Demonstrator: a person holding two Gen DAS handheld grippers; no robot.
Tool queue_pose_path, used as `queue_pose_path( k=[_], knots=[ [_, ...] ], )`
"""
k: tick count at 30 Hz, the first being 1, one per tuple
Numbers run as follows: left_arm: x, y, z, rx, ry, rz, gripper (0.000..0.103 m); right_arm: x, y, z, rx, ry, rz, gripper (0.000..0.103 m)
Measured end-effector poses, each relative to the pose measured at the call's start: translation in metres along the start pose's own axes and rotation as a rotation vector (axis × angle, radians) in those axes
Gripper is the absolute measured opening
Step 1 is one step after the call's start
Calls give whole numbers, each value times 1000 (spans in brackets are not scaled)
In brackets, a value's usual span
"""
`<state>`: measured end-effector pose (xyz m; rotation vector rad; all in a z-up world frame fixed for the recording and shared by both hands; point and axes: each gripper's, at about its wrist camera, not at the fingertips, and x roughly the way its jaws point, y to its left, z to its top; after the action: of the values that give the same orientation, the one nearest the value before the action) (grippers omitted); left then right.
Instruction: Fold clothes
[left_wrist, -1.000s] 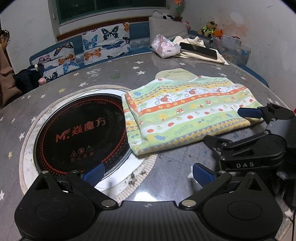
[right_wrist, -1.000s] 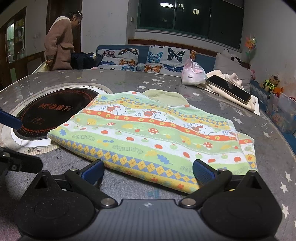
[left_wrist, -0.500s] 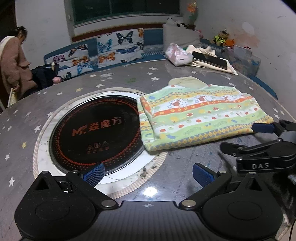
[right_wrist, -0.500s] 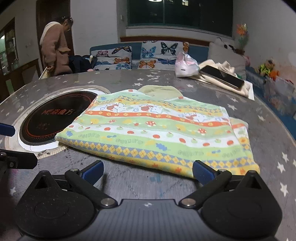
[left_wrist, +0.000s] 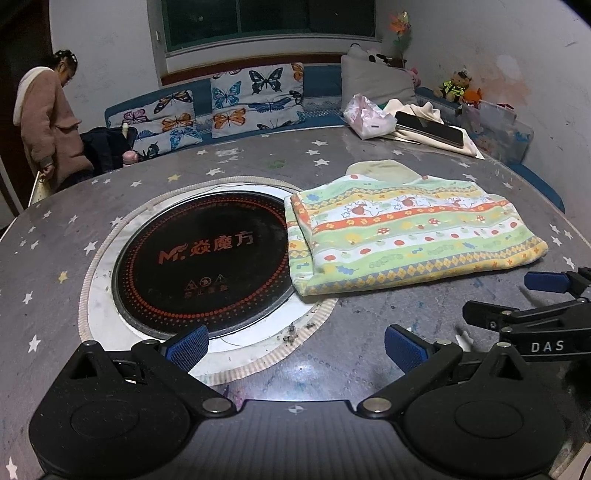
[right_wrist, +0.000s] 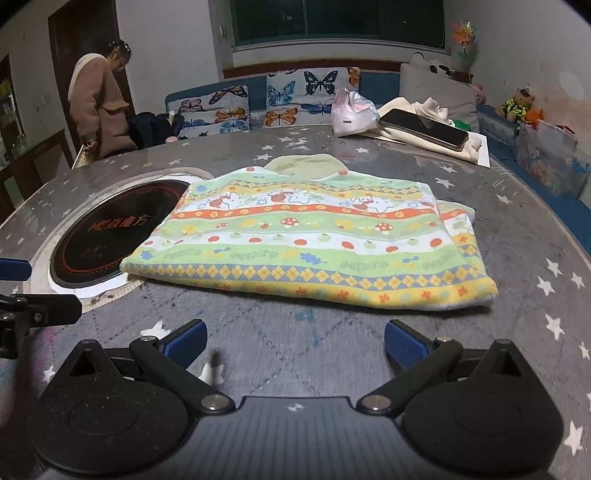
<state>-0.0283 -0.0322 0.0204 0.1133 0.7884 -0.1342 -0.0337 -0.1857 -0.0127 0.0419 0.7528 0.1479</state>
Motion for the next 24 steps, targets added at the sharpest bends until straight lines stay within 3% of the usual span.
queue_pose_path(
  k=[12,24],
  knots=[
    [-17,-6,-13,-27,-15,0,103,-21,7,-13,-2,-29,31,103],
    [-19,-23,-18,15,-17,-11,103,-28,11,-19,-18,-40,18,103]
  ],
)
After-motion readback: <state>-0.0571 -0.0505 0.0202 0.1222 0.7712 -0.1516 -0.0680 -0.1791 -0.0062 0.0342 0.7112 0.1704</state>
